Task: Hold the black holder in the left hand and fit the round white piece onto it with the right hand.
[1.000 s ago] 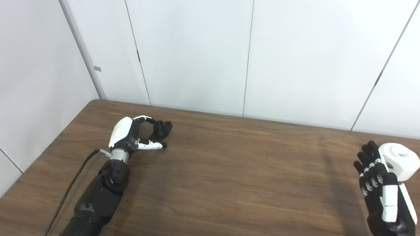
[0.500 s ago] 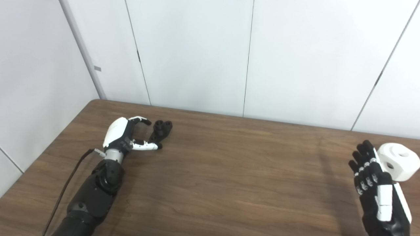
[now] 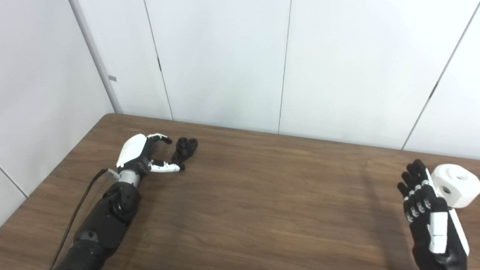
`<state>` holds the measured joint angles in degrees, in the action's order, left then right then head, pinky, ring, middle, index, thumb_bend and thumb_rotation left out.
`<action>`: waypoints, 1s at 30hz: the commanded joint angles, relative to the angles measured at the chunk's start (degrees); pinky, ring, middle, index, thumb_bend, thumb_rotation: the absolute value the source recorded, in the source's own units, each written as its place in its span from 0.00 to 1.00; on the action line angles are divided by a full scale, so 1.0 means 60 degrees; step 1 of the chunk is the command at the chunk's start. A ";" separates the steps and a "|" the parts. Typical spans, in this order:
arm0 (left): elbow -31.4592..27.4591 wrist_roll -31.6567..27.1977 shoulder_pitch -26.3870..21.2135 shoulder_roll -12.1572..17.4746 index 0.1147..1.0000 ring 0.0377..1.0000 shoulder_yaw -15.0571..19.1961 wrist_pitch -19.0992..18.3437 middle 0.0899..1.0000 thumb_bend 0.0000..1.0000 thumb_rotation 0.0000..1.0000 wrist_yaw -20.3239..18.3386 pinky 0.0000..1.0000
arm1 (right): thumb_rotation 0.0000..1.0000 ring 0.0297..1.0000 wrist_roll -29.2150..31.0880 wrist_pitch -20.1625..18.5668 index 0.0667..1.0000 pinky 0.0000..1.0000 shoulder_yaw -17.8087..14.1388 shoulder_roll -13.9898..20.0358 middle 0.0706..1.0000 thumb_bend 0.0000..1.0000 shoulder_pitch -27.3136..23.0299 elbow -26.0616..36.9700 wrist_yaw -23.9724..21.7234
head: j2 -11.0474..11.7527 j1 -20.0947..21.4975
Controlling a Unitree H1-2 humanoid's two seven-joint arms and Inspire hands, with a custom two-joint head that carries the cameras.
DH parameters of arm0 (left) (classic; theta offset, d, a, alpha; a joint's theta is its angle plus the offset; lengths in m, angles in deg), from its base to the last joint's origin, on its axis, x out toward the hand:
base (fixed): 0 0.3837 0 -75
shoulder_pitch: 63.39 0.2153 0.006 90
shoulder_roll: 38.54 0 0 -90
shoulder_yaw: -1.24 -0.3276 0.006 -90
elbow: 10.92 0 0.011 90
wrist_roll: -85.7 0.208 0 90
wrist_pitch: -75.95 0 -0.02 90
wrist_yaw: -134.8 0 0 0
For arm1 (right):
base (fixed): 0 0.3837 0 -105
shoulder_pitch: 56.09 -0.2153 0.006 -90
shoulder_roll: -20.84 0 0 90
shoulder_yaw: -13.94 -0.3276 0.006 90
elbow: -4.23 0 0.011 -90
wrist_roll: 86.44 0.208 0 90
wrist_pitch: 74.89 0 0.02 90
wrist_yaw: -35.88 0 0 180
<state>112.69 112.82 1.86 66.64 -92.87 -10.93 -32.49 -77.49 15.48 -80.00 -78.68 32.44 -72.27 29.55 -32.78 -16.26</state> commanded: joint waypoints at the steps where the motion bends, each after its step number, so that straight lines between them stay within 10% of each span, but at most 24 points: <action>1: -0.0030 0.0189 -0.0331 0.0203 0.67 0.87 -0.0096 0.0142 0.81 0.99 0.15 0.0070 0.90 | 0.96 1.00 -0.0001 0.0201 1.00 1.00 -0.0031 -0.0001 1.00 0.65 -0.0181 0.0335 0.0079 | -0.0010 0.0001; 30: 0.0437 0.0109 -0.0754 -0.0080 0.66 0.89 -0.0559 0.0095 0.82 0.96 0.19 -0.0073 0.92 | 0.96 1.00 -0.0299 0.0233 1.00 1.00 0.0101 -0.0099 1.00 0.70 -0.0178 0.0273 0.0156 | -0.0121 0.0348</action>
<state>115.06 112.72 -0.27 65.90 -95.76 -11.09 -32.86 -79.16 15.44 -79.48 -79.19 32.67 -72.15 30.21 -33.49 -14.15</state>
